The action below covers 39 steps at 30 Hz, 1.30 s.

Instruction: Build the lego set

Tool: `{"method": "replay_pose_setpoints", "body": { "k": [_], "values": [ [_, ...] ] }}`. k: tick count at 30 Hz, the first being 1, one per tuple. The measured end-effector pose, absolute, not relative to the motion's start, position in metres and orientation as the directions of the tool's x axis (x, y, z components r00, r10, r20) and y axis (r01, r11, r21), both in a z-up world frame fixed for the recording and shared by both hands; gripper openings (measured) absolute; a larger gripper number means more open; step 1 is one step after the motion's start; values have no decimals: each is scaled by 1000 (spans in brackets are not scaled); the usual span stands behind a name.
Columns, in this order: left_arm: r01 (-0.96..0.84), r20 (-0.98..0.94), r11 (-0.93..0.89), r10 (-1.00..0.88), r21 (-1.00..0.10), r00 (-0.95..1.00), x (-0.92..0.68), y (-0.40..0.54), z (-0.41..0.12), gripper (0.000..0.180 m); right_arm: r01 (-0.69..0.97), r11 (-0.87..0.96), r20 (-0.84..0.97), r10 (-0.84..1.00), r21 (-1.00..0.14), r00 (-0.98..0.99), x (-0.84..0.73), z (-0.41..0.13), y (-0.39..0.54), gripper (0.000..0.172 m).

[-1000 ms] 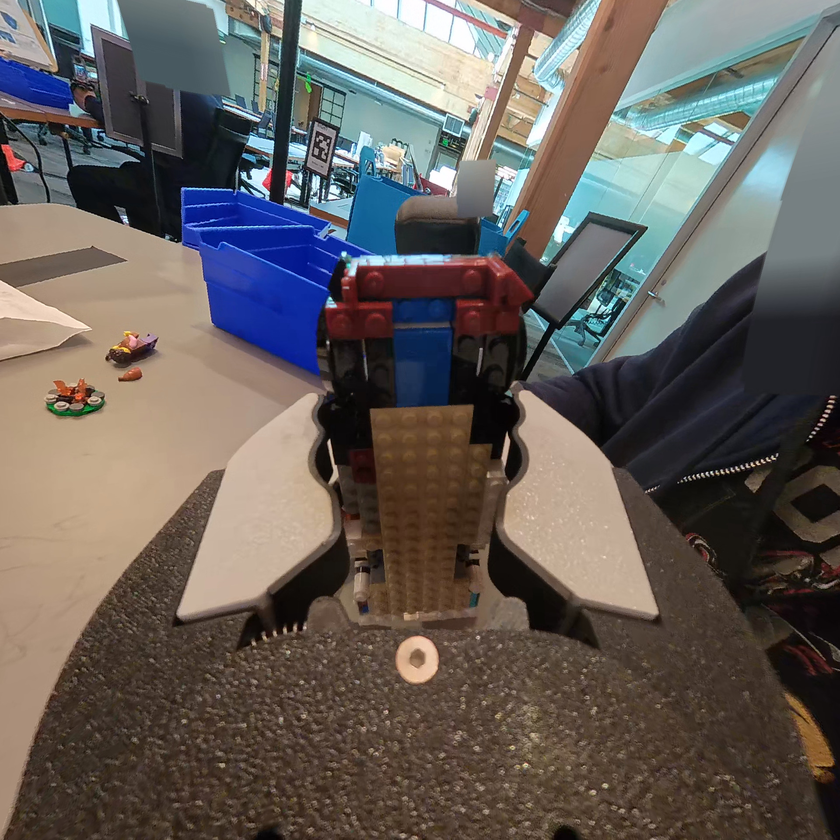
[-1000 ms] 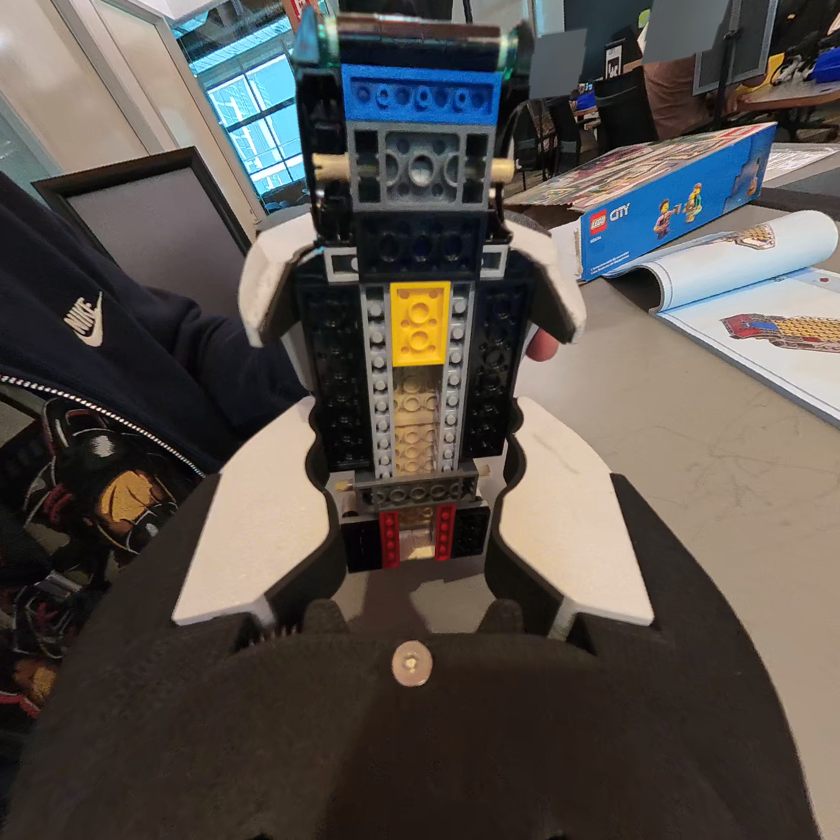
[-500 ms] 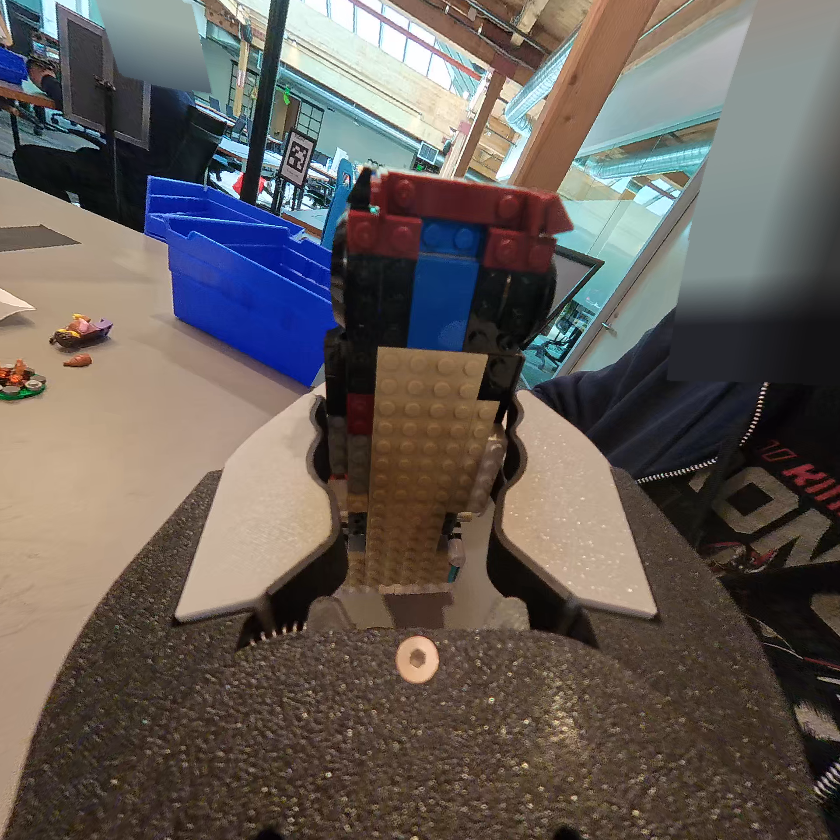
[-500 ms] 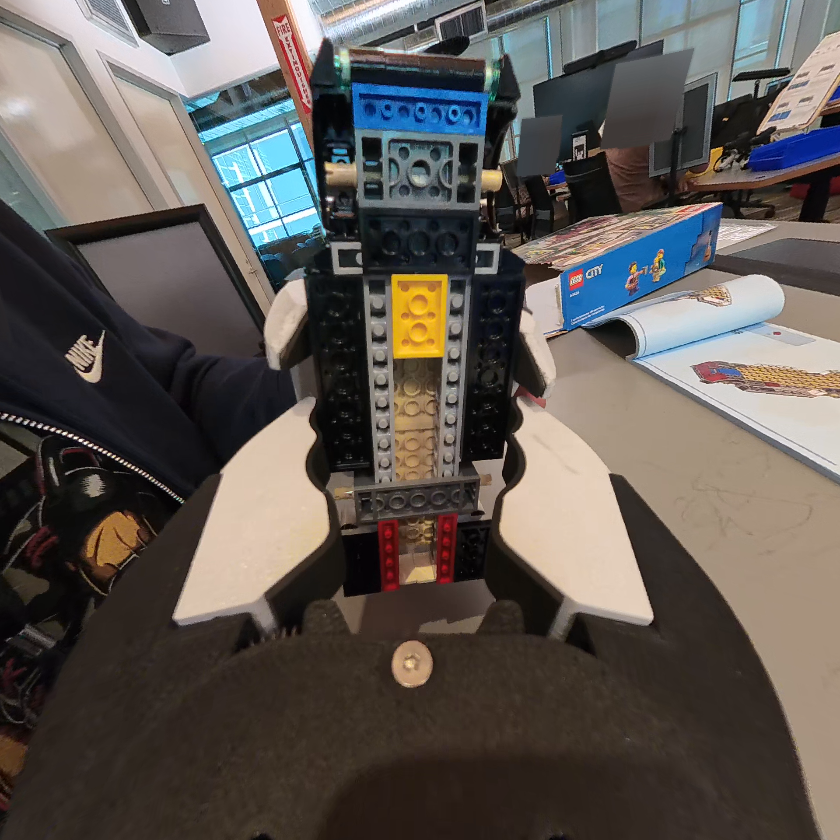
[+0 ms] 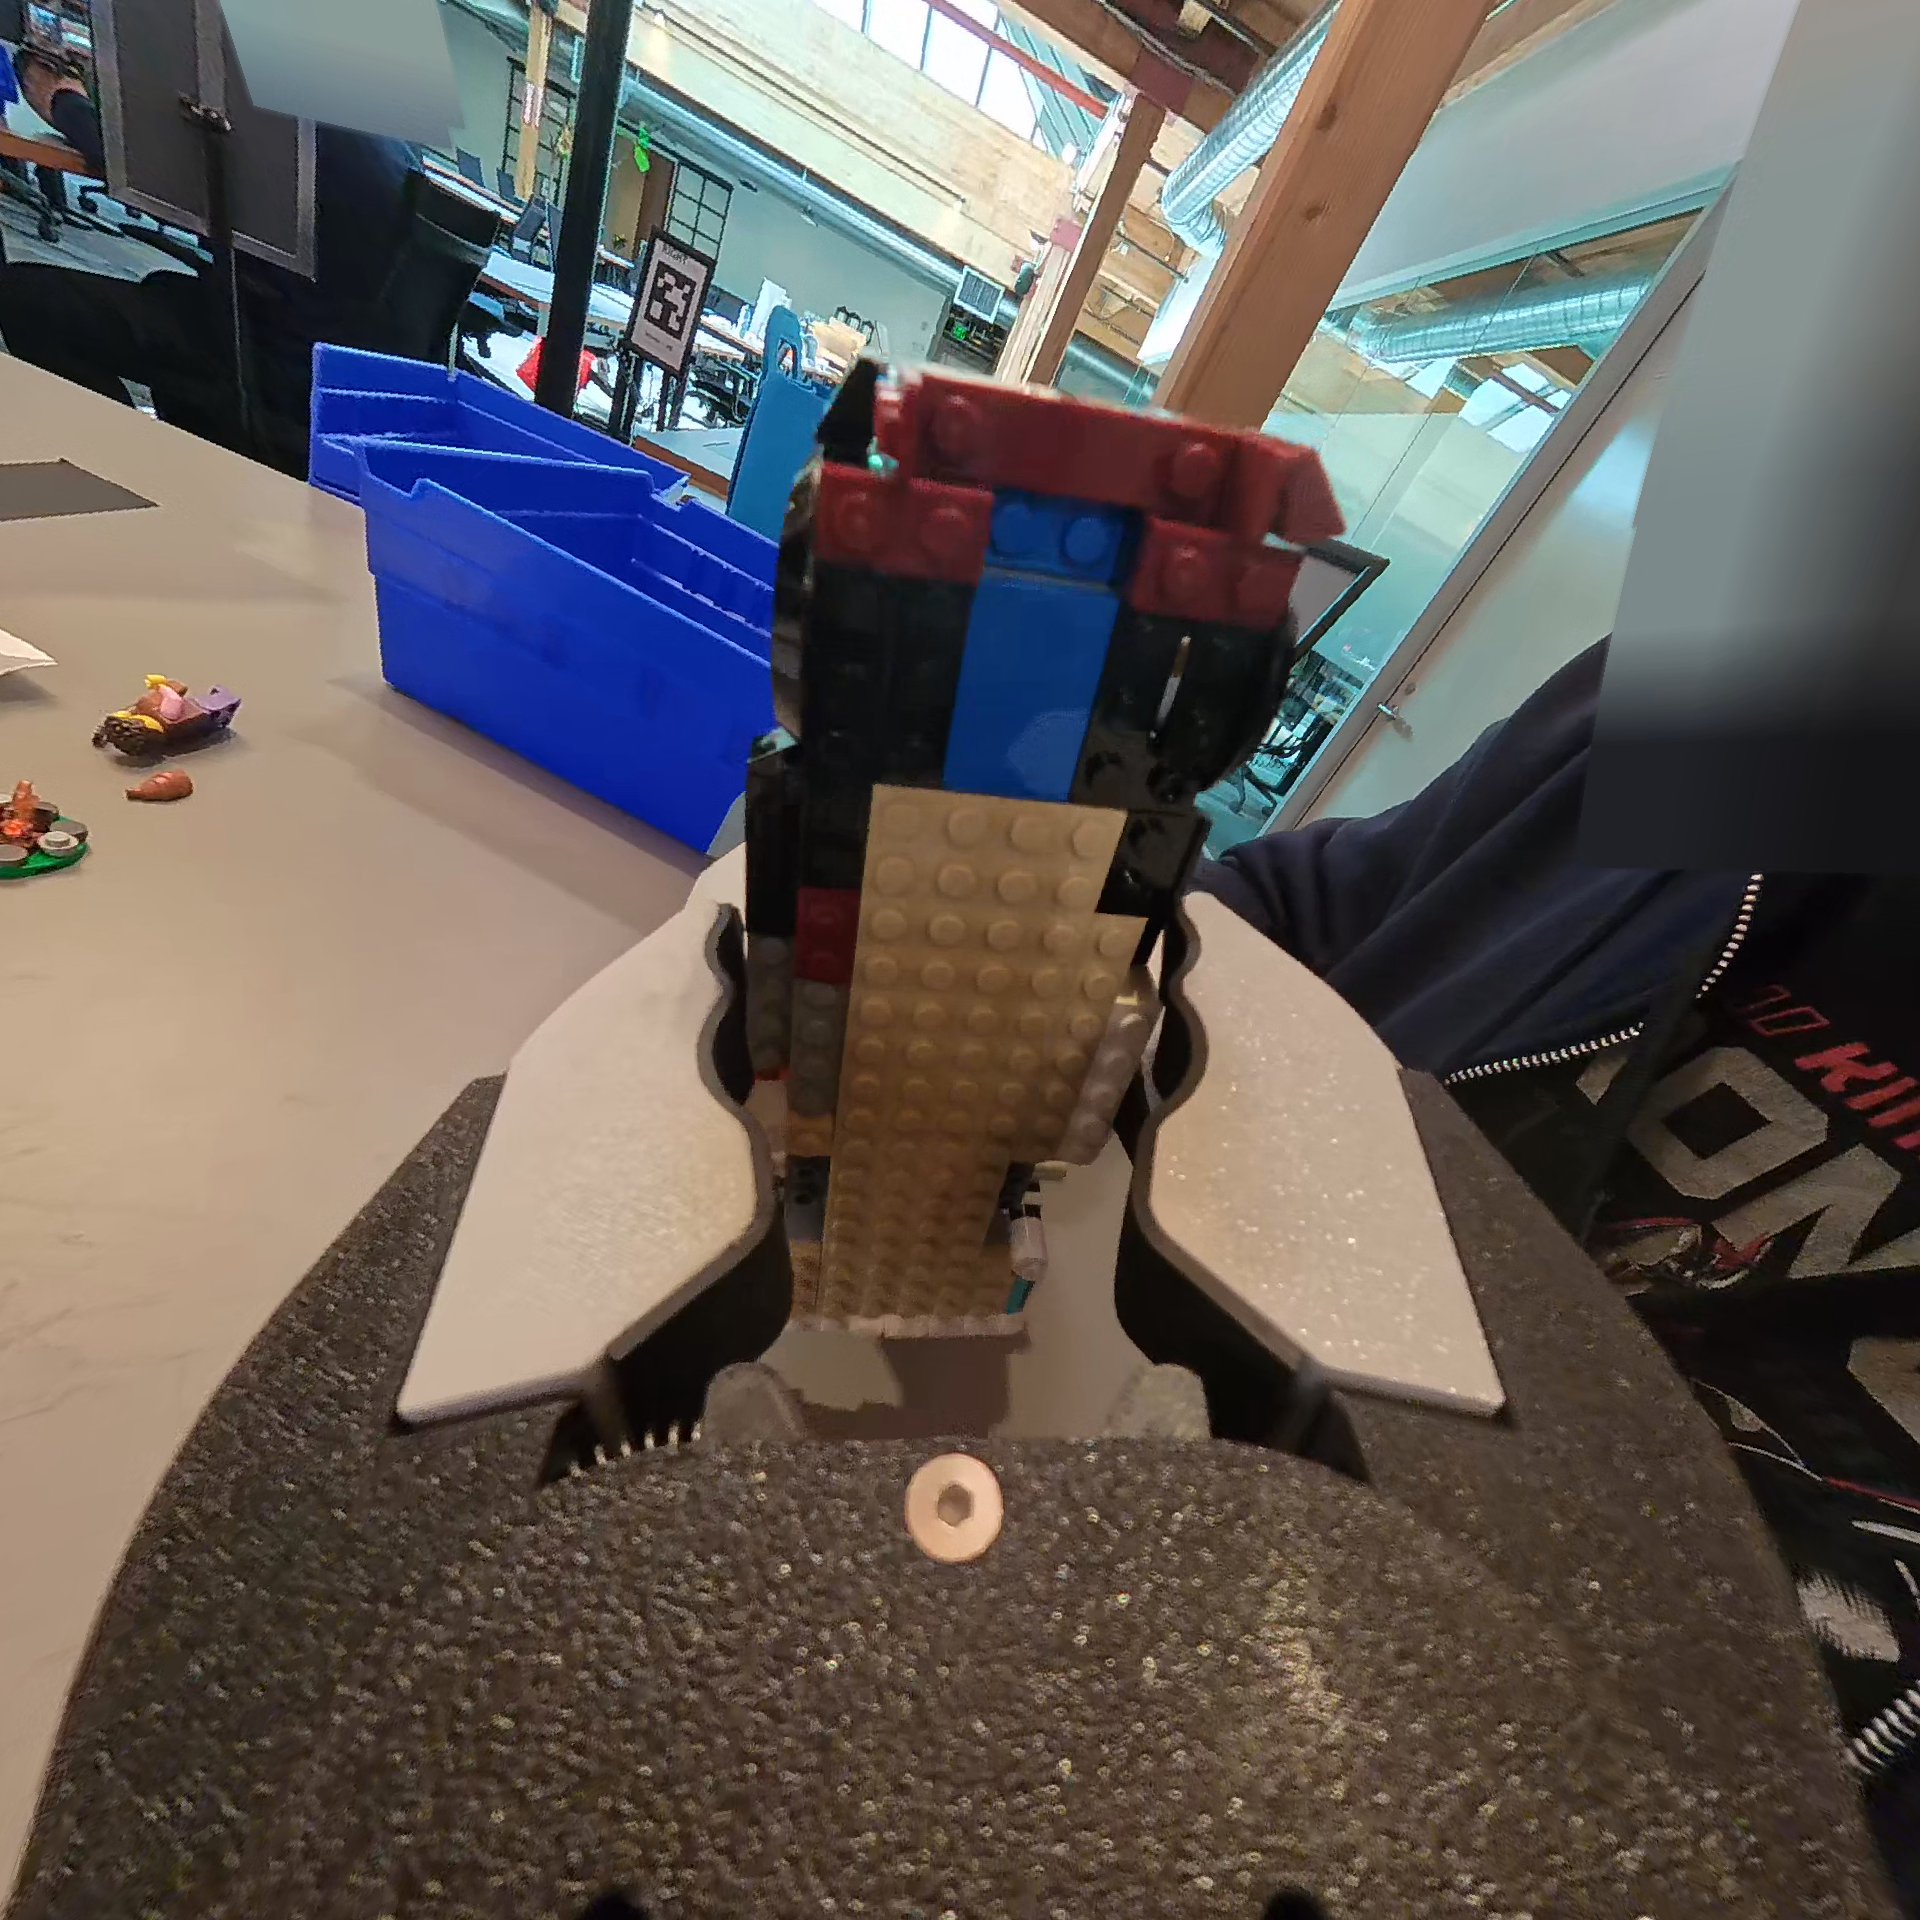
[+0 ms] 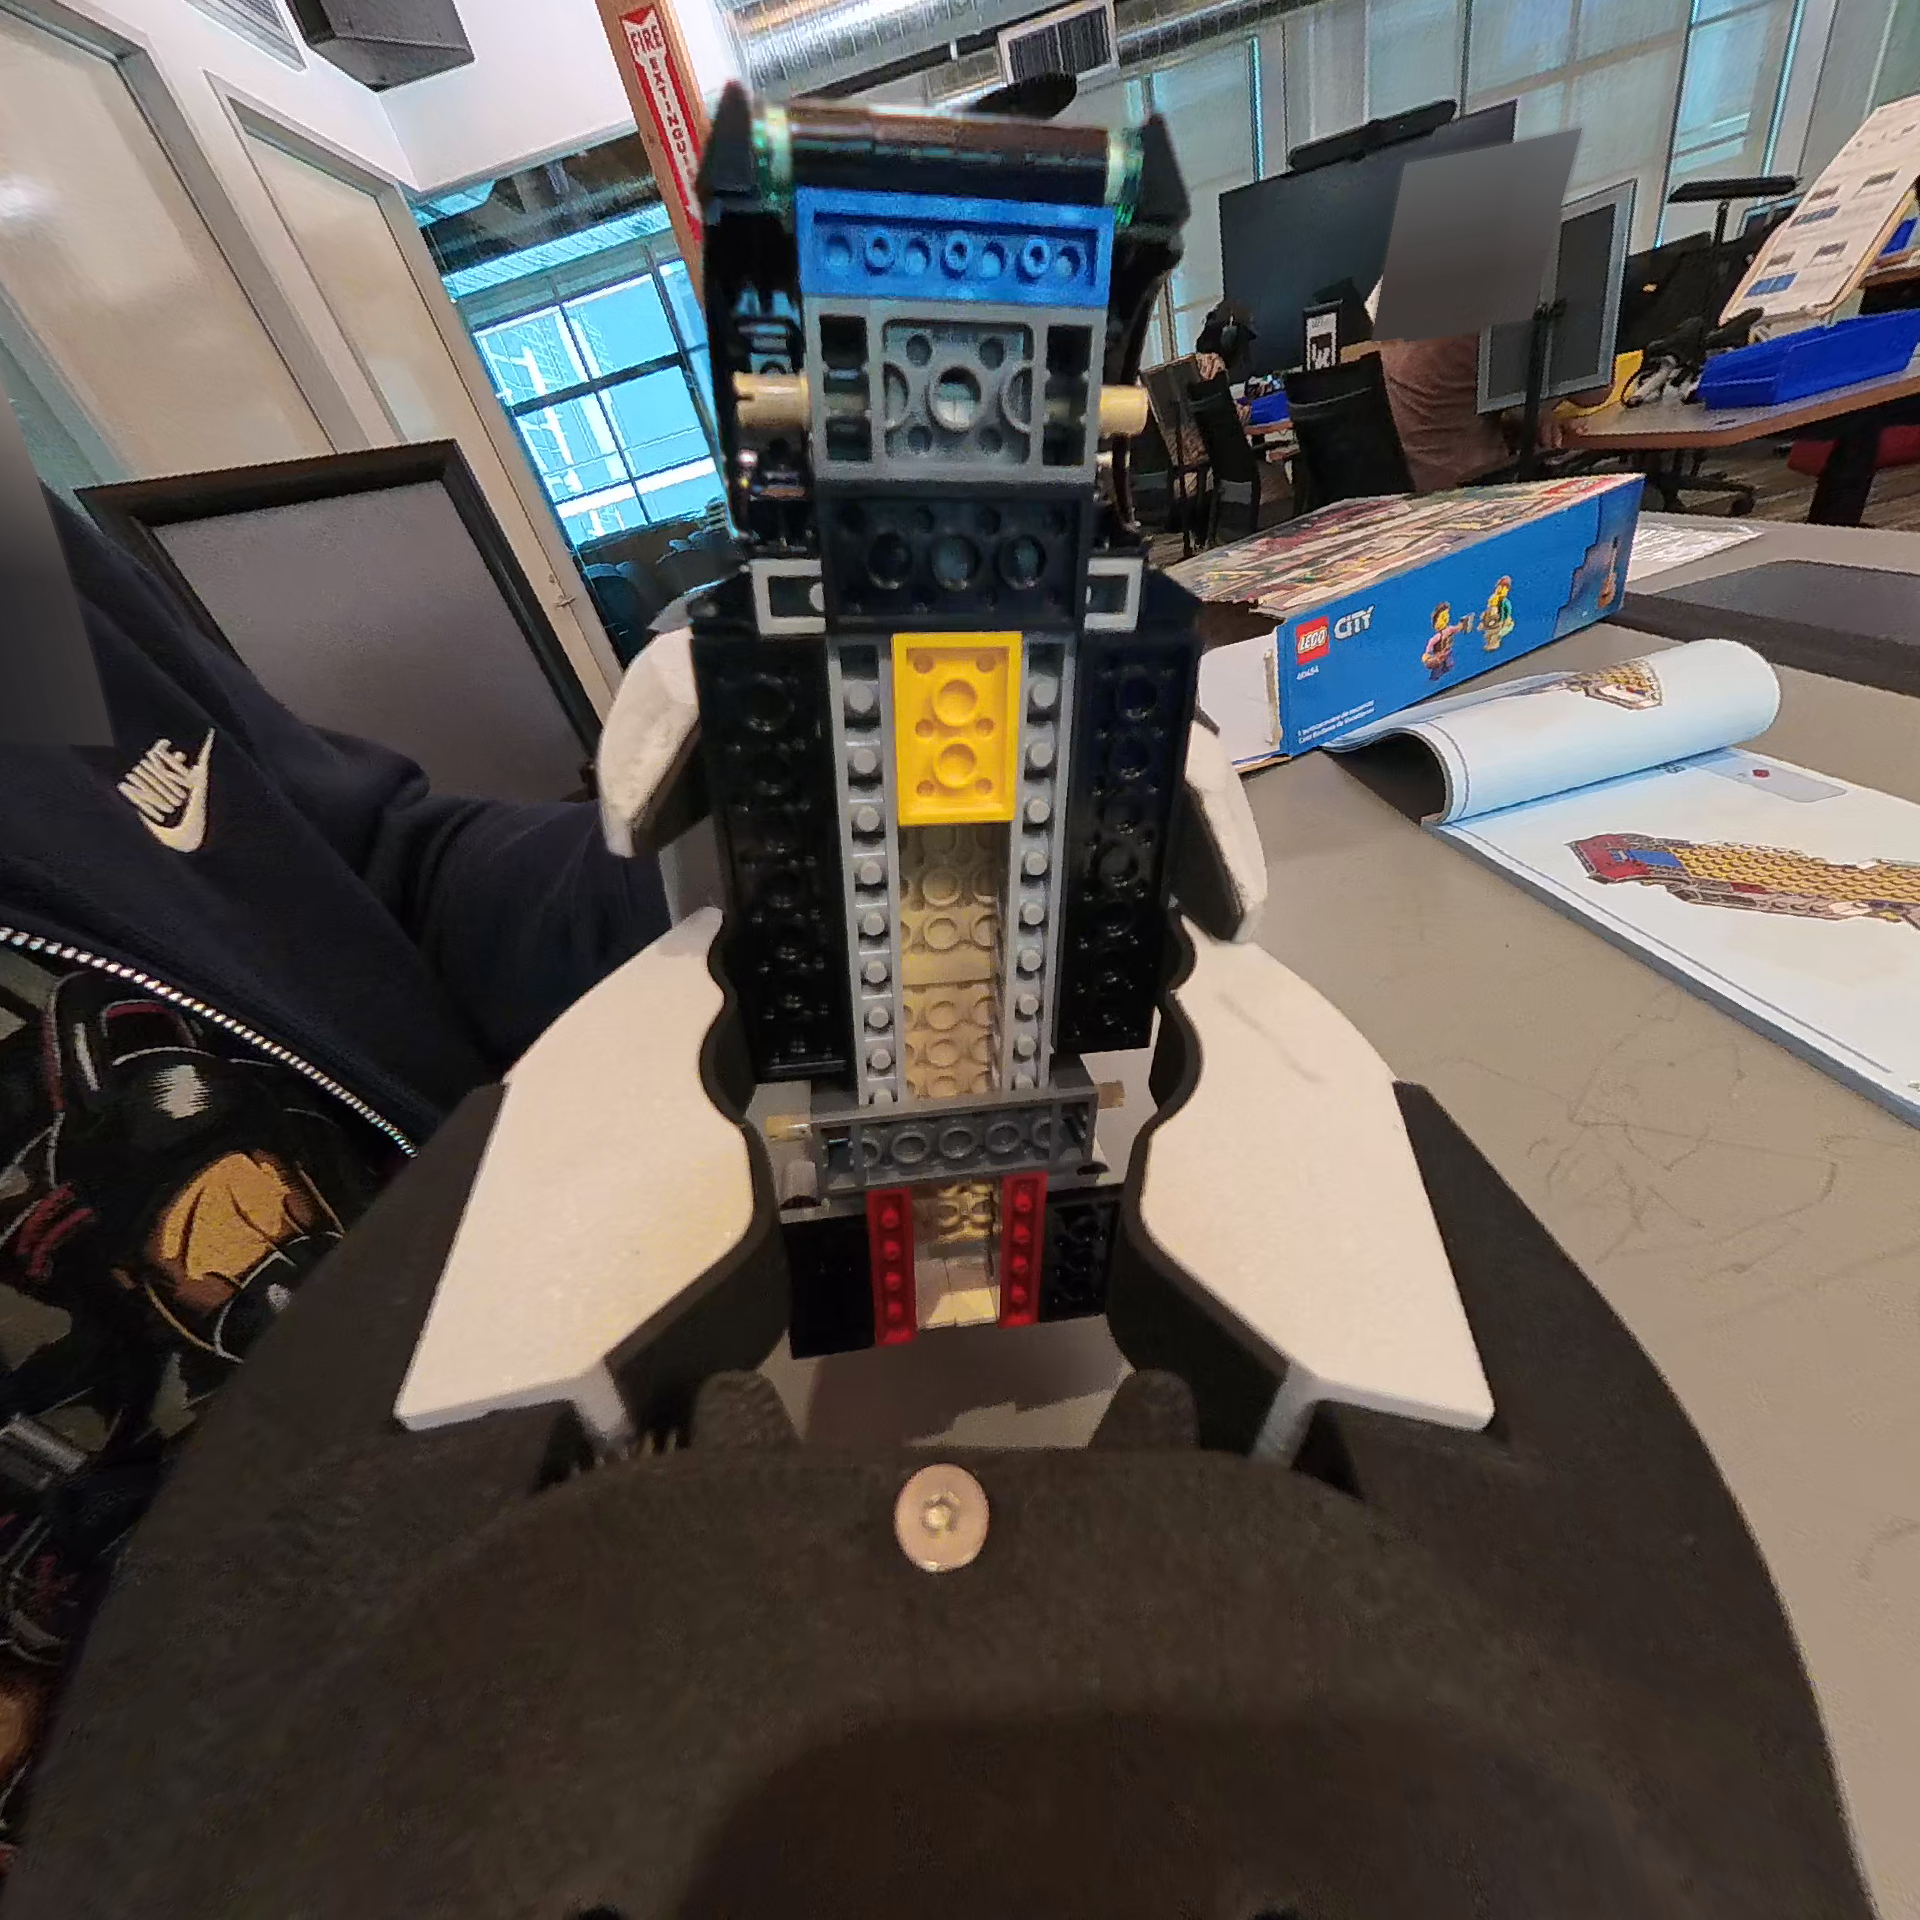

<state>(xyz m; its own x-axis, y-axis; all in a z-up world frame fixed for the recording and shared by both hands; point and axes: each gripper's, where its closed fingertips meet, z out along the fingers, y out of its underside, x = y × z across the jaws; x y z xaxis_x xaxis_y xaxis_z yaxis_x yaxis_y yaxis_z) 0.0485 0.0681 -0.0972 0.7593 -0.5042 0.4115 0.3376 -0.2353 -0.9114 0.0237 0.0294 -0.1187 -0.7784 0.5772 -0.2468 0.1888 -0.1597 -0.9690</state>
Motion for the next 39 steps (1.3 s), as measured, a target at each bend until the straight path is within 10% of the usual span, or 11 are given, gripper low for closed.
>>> {"method": "replay_pose_setpoints", "body": {
  "k": [39],
  "values": [
    [203, 345, -348, -417, -915, 841, 47, 75, -113, 75, 270, -159, -311, 570, -950, -761, 21, -128, 29, 76]
  ]
}}
